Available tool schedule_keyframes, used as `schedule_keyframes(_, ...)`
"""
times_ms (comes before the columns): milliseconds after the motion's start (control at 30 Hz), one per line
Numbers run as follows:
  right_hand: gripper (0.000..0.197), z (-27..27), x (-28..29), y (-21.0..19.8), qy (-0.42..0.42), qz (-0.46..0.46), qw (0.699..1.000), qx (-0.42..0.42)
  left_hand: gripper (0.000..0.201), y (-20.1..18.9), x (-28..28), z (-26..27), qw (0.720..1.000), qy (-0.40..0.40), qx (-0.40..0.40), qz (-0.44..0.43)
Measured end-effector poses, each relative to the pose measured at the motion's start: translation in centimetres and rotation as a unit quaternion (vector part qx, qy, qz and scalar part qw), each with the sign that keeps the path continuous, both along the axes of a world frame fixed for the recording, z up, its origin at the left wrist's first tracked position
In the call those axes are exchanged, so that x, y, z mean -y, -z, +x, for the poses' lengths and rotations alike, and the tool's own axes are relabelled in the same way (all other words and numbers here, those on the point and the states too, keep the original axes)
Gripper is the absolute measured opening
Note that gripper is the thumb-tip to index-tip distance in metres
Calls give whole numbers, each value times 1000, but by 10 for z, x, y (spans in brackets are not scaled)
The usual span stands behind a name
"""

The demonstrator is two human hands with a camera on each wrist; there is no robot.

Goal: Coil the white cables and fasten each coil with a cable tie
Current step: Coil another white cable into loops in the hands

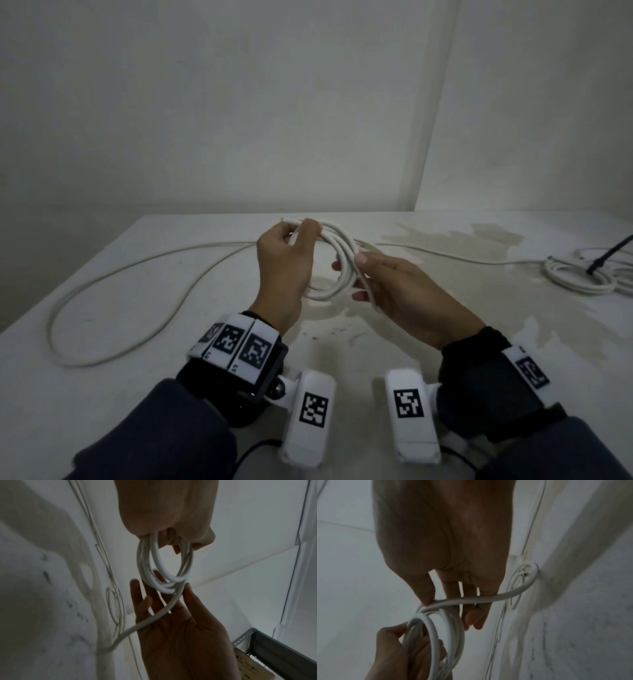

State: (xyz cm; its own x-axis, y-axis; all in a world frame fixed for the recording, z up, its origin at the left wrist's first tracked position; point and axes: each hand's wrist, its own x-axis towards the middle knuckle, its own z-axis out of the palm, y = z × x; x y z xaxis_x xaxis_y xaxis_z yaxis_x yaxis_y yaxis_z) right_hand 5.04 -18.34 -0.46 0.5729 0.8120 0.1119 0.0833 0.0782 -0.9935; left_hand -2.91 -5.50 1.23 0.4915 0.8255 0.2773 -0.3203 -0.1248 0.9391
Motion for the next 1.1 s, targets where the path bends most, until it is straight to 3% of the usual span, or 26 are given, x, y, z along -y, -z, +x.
schedule_keyframes(167, 27, -8, 0, -2, -67, 83, 984, -142, 24, 7, 8, 3, 1000, 4, 7, 7)
schedule_keyframes(333, 27, -8, -3, -3, -44, 127, 980, -144, 22, 9, 16, 3, 1000, 19, 12, 7)
schedule_keyframes(433, 28, -4, -5, -2, -16, 154, 978, -137, 20, 9, 19, 4, 996, 80, 12, -21)
schedule_keyframes(500, 29, 1, -4, -4, 2, 170, 974, -146, 18, 7, 20, 4, 984, 168, 31, -56)
schedule_keyframes(600, 25, 9, 4, -8, 3, 187, 968, -165, 19, 5, 14, 0, 939, 320, 47, -119)
schedule_keyframes(700, 20, 17, 16, -10, -28, 168, 977, -128, 11, 6, 2, -7, 881, 444, 32, -159)
schedule_keyframes(800, 15, 19, 24, -11, -83, 105, 989, -68, 56, 2, -12, -17, 802, 570, -28, -178)
schedule_keyframes(867, 17, 17, 24, -11, -113, 46, 992, -17, 60, -3, -16, -19, 779, 600, -92, -157)
schedule_keyframes(967, 19, 13, 21, -11, -113, 4, 993, 38, 38, -13, -8, -19, 802, 561, -189, -78)
schedule_keyframes(1100, 19, 7, 16, -11, -72, 4, 994, 80, 43, -18, 12, -12, 899, 366, -239, 21)
